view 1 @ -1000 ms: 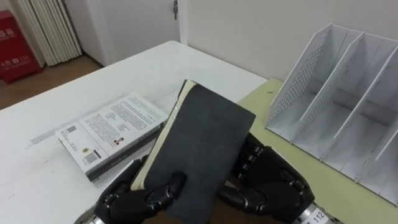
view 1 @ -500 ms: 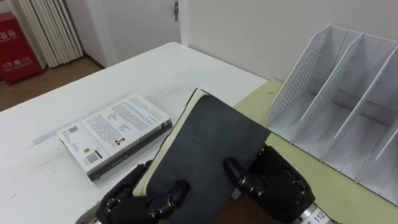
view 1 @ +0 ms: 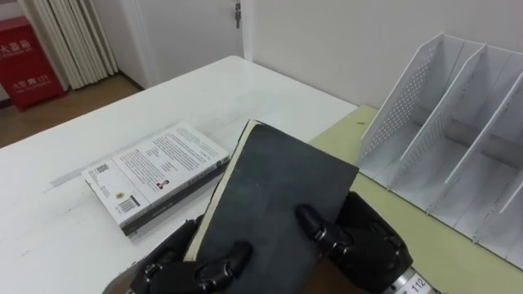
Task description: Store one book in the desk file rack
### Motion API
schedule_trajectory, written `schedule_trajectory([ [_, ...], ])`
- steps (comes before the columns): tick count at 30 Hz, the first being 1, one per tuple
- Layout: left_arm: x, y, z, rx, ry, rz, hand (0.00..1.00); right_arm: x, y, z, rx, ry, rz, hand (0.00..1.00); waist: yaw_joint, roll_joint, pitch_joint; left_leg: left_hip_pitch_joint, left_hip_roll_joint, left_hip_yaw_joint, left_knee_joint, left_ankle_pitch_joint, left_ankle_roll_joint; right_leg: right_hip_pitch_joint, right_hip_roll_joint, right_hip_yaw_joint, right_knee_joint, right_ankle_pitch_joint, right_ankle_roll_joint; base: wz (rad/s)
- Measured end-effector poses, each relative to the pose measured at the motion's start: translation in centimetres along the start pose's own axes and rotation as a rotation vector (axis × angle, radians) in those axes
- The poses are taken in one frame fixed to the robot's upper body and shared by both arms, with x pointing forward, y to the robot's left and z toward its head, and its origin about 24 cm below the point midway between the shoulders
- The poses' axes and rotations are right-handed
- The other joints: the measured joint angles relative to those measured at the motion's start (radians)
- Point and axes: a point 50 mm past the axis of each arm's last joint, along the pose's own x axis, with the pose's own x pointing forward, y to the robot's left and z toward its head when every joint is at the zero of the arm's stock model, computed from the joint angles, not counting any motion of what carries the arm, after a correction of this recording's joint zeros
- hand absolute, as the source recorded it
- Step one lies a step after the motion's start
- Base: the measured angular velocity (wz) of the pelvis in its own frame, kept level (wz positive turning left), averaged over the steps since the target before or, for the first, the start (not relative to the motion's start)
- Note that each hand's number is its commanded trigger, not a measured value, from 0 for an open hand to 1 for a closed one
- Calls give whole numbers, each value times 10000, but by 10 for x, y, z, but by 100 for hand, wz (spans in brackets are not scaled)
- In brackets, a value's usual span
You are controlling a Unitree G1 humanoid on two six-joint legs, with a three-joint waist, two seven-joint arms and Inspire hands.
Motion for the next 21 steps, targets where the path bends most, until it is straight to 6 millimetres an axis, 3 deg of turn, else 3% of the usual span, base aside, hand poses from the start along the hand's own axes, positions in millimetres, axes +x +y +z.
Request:
schedule_trajectory([
  [1,0,0,0,-9,9,-5,0,0,0,0,2,-5,1,100,1,-3,11,0,0,-1,-1,0,0,-1,2,1,-1,0,0,0],
  [11,-7,10,-13,-5,715,973,0,0,0,-1,-328,257,5,100,14,16,34,22,3,17,-51,2,-3,-9,30,40,-131,-1,-7,0],
  [21,-34,29,-63,75,3431,3188,0,2,-2,-1,-1181,738,-233,100,-43,-46,7,-2,12,26,-159,1,-5,4,39,-5,-185,4,-13,0],
])
